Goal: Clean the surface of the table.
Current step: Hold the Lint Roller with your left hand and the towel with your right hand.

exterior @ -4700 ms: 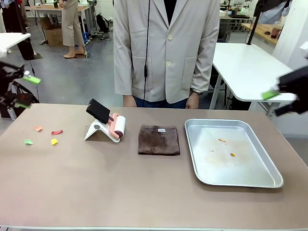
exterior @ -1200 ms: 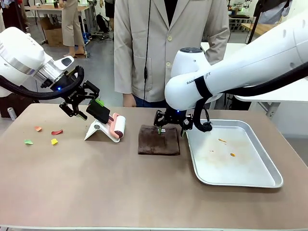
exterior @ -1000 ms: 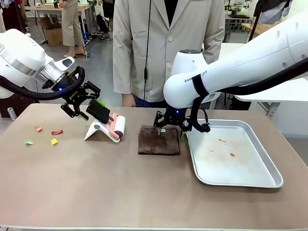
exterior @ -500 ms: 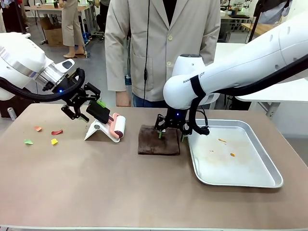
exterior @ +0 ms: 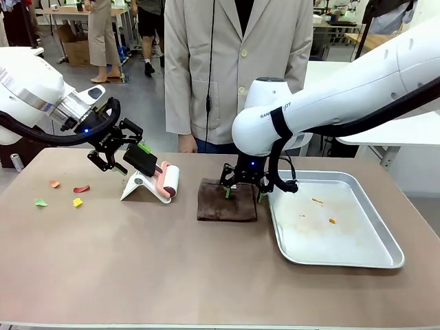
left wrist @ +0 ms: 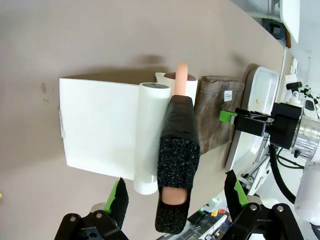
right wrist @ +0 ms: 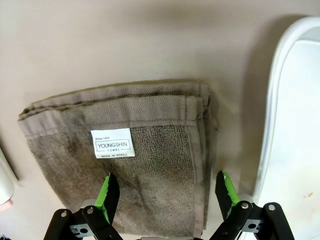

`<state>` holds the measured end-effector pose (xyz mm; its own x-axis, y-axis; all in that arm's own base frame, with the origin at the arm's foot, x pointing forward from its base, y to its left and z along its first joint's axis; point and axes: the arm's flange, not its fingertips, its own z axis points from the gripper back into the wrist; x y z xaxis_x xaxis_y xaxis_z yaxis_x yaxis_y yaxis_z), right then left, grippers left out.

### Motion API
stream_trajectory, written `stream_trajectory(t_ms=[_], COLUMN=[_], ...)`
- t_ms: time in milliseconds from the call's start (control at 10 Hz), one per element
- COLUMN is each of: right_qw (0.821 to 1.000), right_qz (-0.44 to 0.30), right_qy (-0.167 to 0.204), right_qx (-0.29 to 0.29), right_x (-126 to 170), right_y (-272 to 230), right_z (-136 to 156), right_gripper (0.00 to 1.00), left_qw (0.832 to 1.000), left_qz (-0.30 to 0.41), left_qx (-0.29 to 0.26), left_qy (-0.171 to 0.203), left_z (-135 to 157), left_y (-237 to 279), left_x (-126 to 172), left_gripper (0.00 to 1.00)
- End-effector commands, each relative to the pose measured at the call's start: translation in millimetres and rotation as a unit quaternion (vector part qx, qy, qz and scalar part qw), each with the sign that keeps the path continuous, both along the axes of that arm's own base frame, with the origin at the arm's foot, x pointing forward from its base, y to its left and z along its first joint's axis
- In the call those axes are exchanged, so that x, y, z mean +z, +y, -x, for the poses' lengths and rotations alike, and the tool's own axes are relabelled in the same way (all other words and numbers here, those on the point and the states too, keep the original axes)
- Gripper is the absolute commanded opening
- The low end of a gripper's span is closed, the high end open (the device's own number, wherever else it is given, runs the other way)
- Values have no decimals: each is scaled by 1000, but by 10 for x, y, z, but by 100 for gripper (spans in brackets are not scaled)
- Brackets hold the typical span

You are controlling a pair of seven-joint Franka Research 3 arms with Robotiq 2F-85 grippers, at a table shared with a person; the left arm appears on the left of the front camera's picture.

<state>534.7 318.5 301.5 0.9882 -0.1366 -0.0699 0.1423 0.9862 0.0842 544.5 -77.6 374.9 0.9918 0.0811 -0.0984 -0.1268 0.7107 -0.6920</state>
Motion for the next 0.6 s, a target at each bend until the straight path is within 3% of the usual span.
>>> stream_trajectory(t_ms=[0,500], right_qw=[1000,1000], right_qz=[-4,-5], right_qy=[9,12], right_qx=[11,14], right_x=[6,14], right_y=[3,13], right_z=[-35,-35], right_gripper=[100,100], left_qw=[1000,999], left_qz=[12,4], left_qx=[15,34], left_qy=[2,-19], left_z=[-49,-62], left_y=[-59,-24], left_x=[25,-3], left_gripper=[100,100])
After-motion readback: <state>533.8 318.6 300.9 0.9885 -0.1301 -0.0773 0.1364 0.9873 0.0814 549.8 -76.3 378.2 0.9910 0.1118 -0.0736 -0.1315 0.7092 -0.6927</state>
